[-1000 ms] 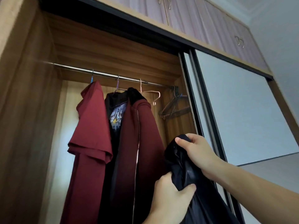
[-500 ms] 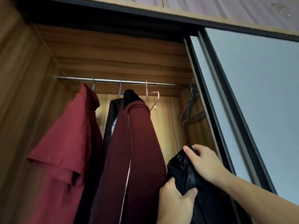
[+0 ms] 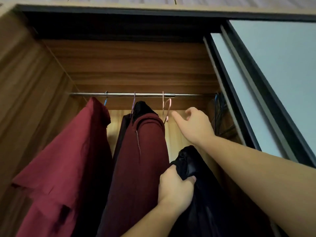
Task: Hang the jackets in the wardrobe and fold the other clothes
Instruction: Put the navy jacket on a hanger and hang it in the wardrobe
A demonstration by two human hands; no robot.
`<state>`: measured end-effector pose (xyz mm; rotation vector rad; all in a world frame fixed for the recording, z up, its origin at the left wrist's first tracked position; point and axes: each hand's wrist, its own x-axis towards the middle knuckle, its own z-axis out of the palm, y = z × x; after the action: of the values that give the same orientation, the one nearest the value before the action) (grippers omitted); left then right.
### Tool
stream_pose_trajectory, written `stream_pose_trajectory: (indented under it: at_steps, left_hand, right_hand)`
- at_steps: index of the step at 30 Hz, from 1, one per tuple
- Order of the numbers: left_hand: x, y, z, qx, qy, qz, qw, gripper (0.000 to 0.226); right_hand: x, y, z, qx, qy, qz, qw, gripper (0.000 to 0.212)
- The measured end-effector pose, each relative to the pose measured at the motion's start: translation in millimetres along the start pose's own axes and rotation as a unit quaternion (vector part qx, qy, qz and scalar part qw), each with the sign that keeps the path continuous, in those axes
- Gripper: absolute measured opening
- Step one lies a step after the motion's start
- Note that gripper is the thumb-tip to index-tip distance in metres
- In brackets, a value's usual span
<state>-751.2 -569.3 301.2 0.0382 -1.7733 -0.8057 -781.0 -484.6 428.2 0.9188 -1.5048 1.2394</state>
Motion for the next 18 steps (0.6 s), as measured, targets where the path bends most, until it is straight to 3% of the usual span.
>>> stream_pose_trajectory:
  at_steps: [5,11,15,18]
  left_hand:
    - [18.2,-14.2,-11.7,0.006,0.006,0.010,1.000,0.011]
    - [31.4,-37.2,-31.7,0.006,0.008,0.015,1.000,0.014]
    - [36.5,-47.5,-36.1,0.009,0.007,0.012,1.000,0.015]
    - [37.9,-54.9,-39.8,0.008,0.004,0.018,1.000,0.016]
  right_hand:
    - [50.4,-39.7,16.9,0.049,-0.021,0.014,0.998,0.053]
    - [72.6,-53.4,37.3,0.072,-0.103,0.139,0.982,0.027]
    - [72.5,-48.4,38.1,-0.010,-0.129,0.130,0.983,0.027]
    - [71.9,-40.5,41.3,-0.038,-0.079,0.101,0.991,0.027]
